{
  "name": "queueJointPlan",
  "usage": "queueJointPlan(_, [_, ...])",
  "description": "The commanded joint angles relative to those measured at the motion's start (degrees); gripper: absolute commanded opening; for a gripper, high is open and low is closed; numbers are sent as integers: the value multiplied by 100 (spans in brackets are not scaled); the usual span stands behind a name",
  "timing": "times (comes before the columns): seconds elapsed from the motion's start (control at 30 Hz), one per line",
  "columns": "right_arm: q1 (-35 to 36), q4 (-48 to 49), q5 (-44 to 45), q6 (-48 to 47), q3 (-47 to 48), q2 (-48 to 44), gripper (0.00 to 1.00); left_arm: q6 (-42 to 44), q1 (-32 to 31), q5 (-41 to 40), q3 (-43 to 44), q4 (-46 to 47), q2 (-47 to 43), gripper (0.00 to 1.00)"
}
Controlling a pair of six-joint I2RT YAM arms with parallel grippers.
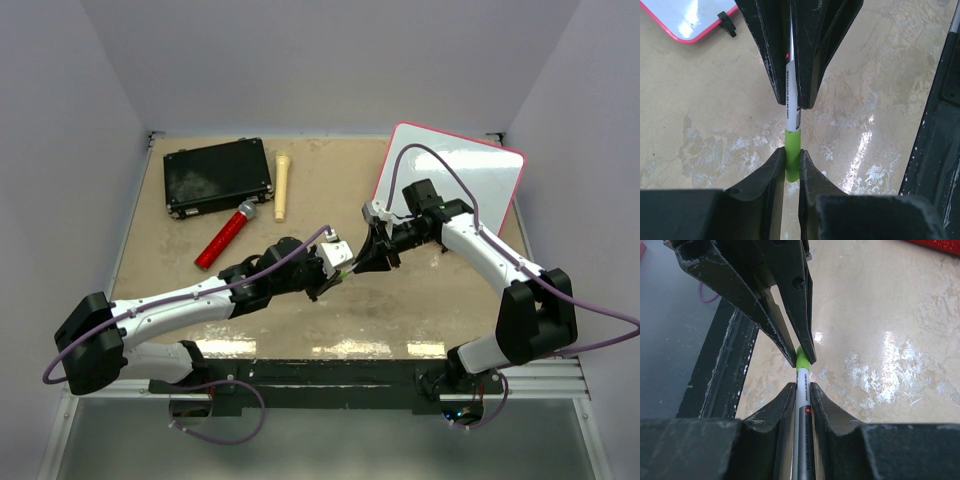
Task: Write a sentence on the whiteboard
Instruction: Open the whiteboard marker at the center of the board.
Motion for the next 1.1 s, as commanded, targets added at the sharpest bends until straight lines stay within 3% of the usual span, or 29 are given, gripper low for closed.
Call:
queueJointPlan(0.0, [62, -15, -142, -11, 73, -12, 21, 97, 22, 29, 255, 210, 39, 0])
queueJointPlan(0.1, [71, -32, -159, -2, 100, -12, 17, 97, 22, 29, 255, 219, 48, 0])
queueJointPlan(0.2, [71, -102, -195, -28, 161, 6, 5, 88, 30, 20, 246, 245, 48, 0])
queueJointPlan(0.27, [71, -208, -230, -133, 179, 6, 5, 71, 30, 37, 246, 272, 48, 0])
queueJointPlan(0.43, [71, -252, -265, -143, 179, -12, 25, 44, 30, 29, 203, 351, 48, 0])
queueJointPlan(0.5, [80, -252, -300, -143, 179, -12, 27, 18, 39, 20, 176, 386, 30, 0])
queueJointPlan(1.07, [80, 38, -599, 244, 100, 6, 24, -123, 66, 2, -44, 738, -40, 0])
